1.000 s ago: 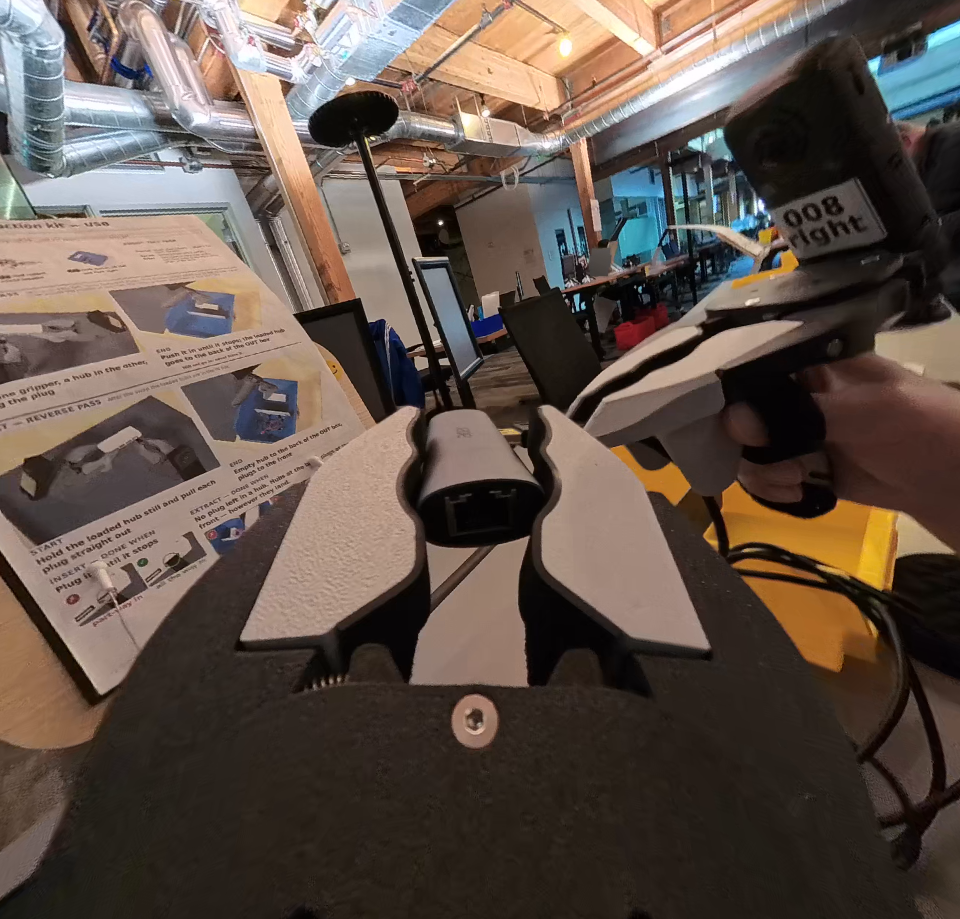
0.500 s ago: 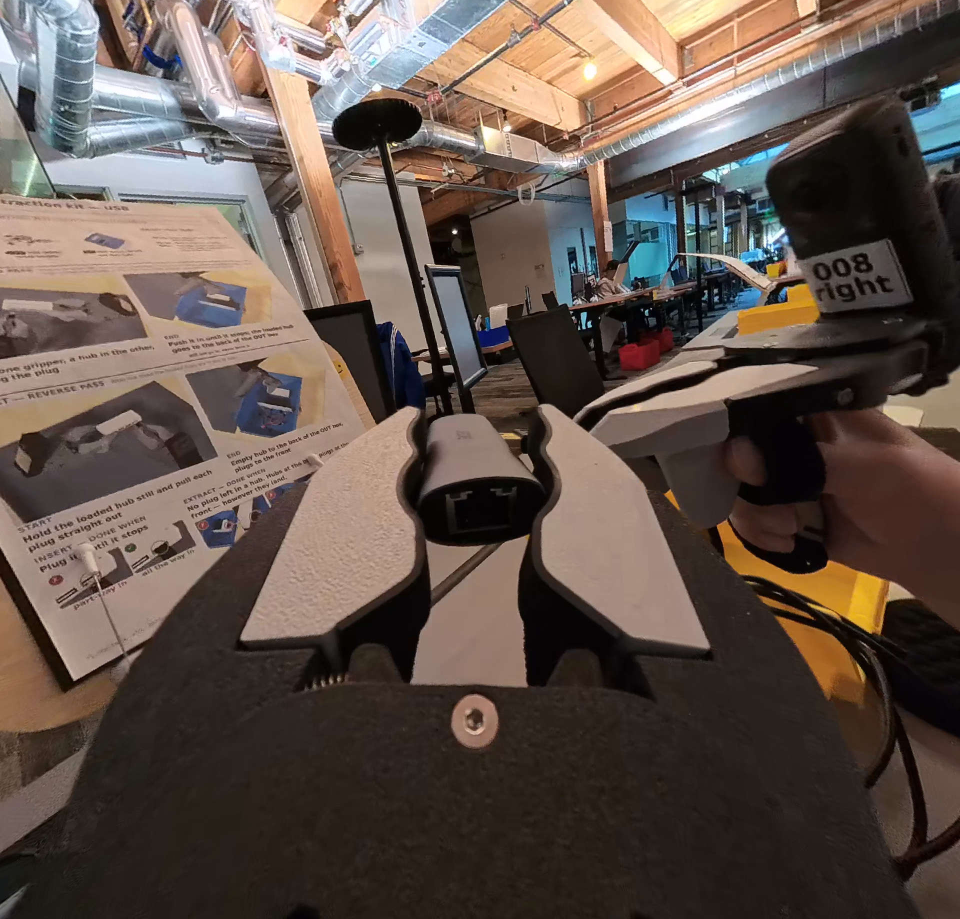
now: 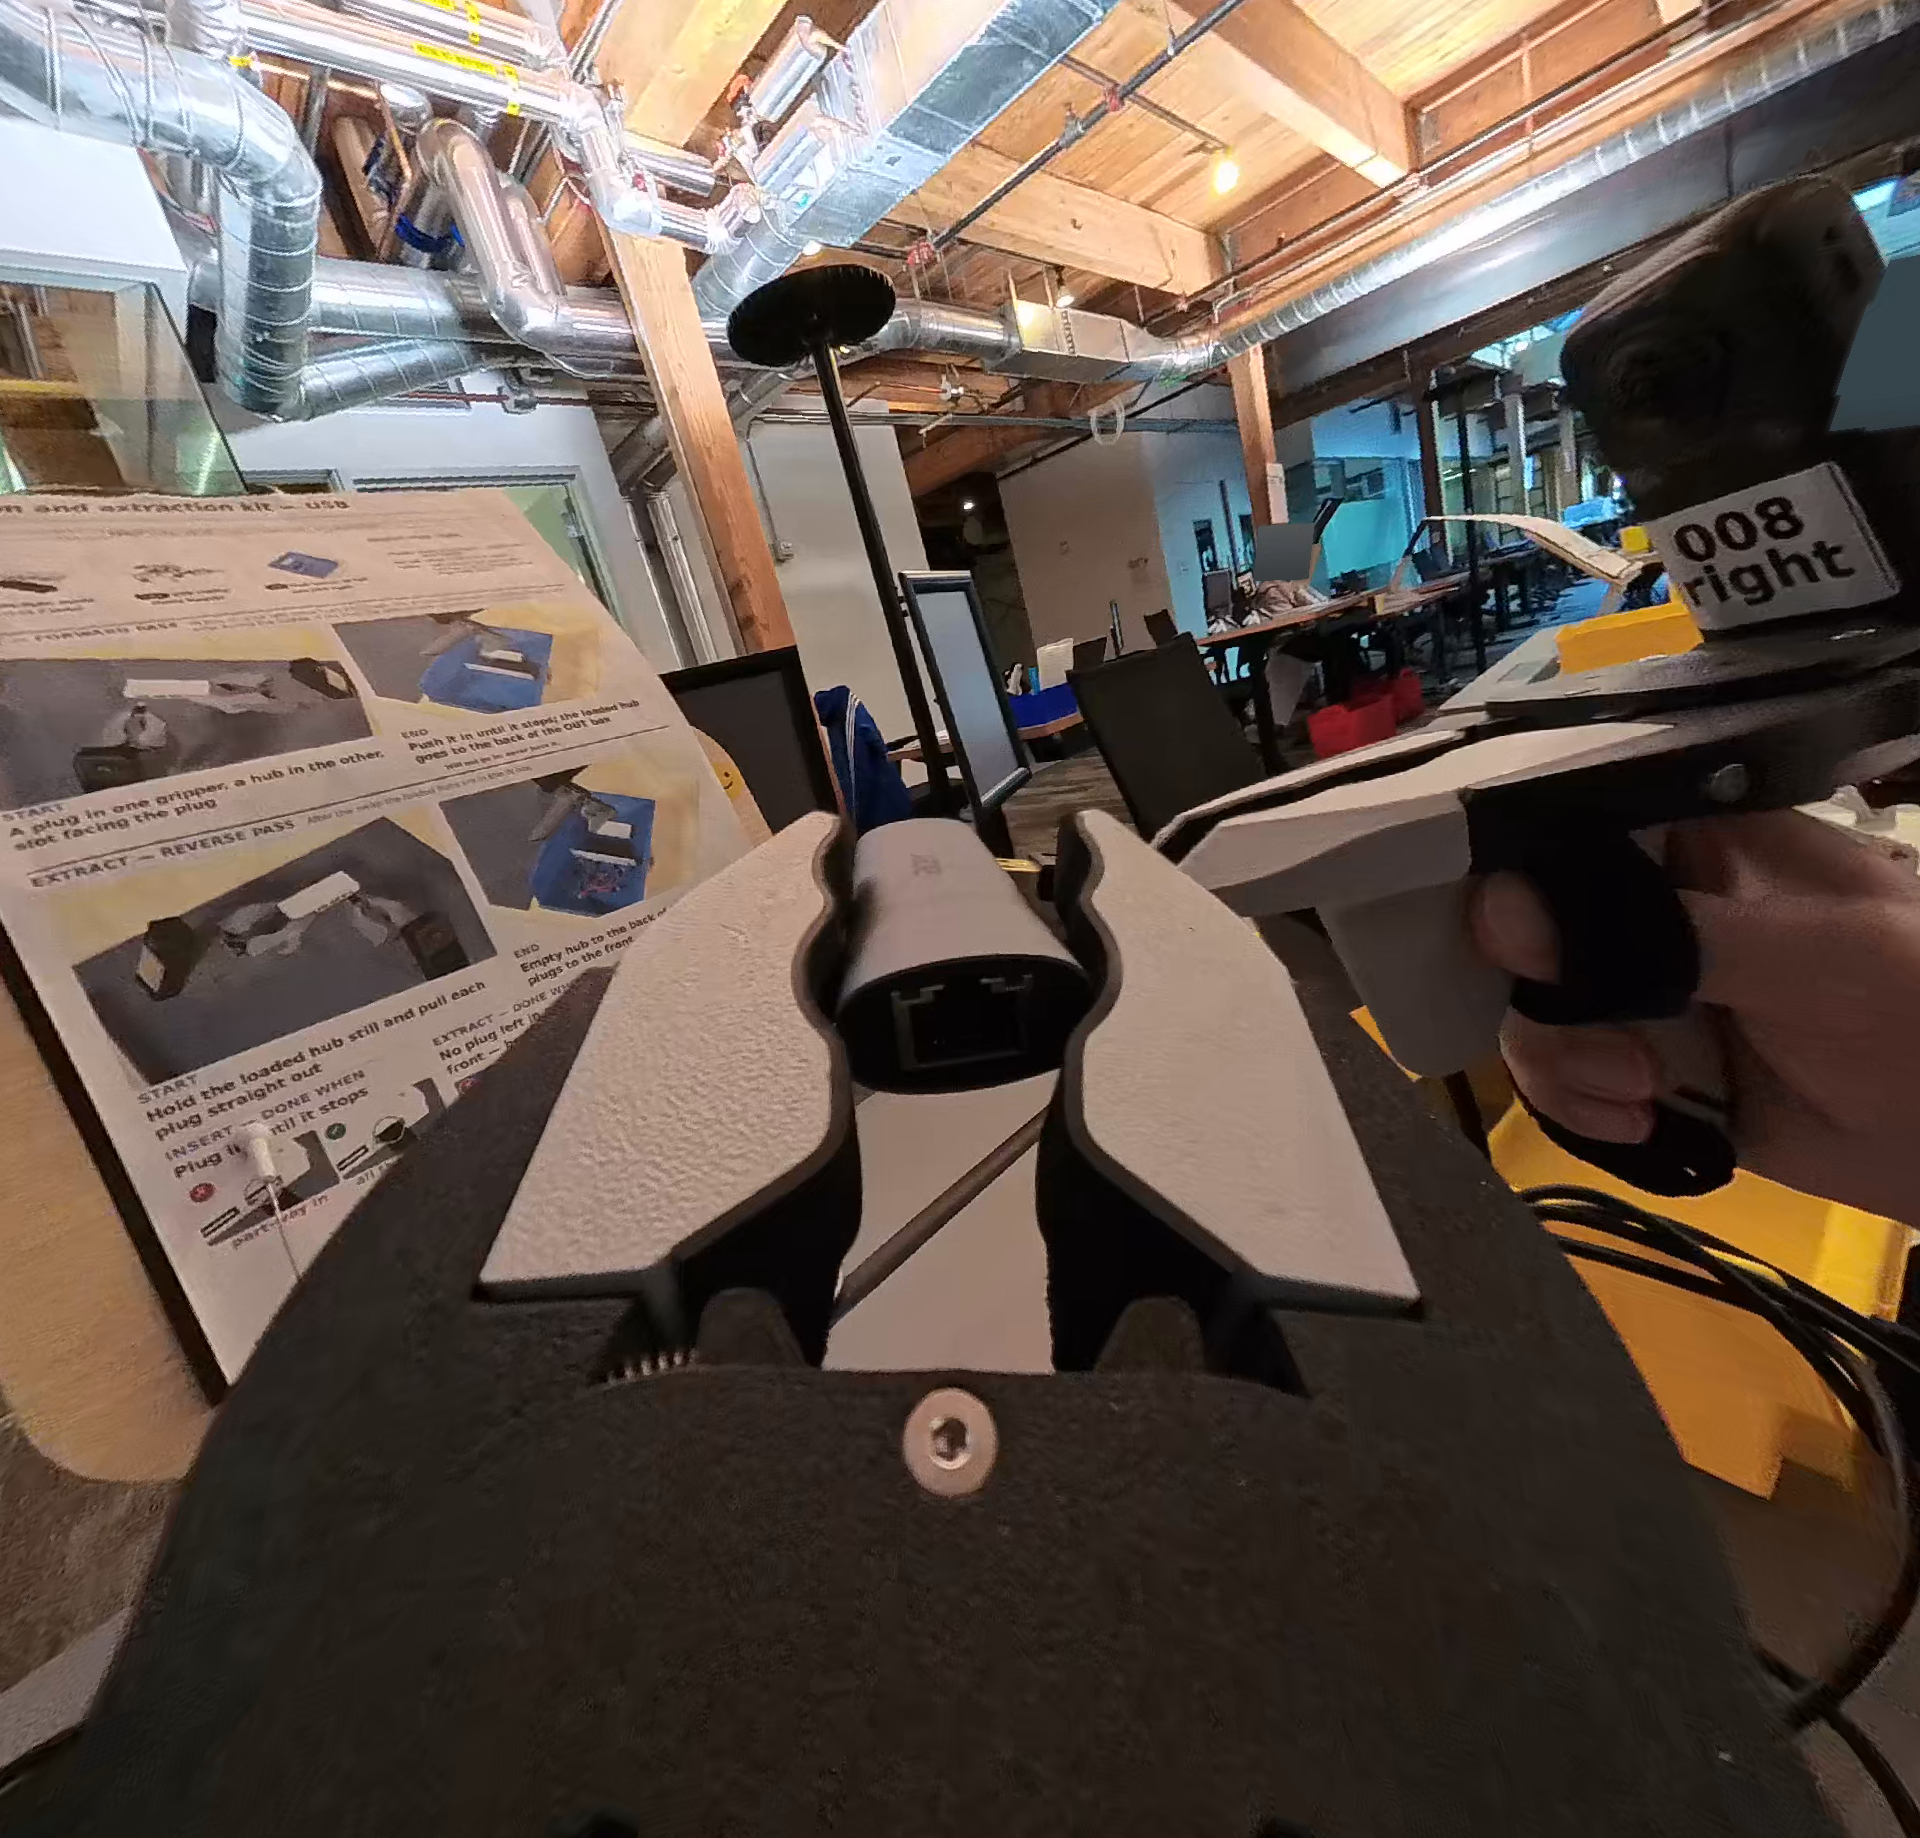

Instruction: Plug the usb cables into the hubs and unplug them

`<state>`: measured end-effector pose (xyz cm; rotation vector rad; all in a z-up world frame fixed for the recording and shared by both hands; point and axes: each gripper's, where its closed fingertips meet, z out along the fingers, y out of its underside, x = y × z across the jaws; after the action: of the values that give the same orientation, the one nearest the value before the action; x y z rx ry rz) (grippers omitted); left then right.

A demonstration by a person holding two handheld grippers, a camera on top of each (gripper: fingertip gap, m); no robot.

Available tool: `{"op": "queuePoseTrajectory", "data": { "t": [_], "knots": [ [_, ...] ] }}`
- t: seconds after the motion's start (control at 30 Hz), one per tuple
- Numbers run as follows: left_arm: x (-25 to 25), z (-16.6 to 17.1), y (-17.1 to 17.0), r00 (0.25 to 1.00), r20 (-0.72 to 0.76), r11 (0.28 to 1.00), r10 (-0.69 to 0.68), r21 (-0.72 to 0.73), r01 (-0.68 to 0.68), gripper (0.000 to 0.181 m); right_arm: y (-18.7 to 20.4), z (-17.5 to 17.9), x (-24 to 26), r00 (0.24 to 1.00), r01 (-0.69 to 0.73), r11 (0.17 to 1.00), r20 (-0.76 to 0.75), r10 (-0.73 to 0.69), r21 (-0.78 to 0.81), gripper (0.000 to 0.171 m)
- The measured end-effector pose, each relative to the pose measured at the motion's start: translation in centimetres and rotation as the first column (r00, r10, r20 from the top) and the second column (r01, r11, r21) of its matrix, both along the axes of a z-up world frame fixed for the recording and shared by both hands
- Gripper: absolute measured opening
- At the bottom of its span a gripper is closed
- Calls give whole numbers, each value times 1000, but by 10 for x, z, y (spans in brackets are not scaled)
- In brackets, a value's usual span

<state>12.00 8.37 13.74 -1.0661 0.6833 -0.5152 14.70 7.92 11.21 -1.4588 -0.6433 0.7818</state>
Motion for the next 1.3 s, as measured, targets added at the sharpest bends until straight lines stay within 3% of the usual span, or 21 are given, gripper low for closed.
{"op": "queuePoseTrajectory", "data": {
  "t": [0.17, 0.37, 0.6, 0.73, 0.97, 1.1, 1.3],
  "knots": [
    [-3, 0, -3, 999, -53, 1000, 2, 30, -1, 37, -2, 0, -3, 998, 8, 998, 69, -13, 64, 12],
    [0, -1, 0, 995, -80, 997, 65, 44, -62, 37, 0, -1, -1, 997, 56, 997, 43, -58, 58, 12],
    [-1, 1, -1, 998, -40, 999, 38, 23, -38, 37, -2, 2, -2, 999, 25, 997, 25, -27, 70, 12],
    [-2, 0, -6, 997, -16, 997, -74, -19, 74, 37, -6, 6, -1, 997, -69, 996, 46, 66, 61, 12],
    [0, 4, -3, 992, 95, 995, -83, -40, 87, 38, -2, 4, 0, 998, -16, 996, 68, 10, 84, 12],
    [3, 1, -2, 997, 53, 997, -62, -42, 65, 38, -2, 7, 3, 998, 7, 995, 55, -12, 100, 12],
    [4, 1, 0, 992, 107, 995, -67, -69, 75, 38, 0, 6, 4, 999, 24, 996, 40, -28, 91, 12]
  ]
}}
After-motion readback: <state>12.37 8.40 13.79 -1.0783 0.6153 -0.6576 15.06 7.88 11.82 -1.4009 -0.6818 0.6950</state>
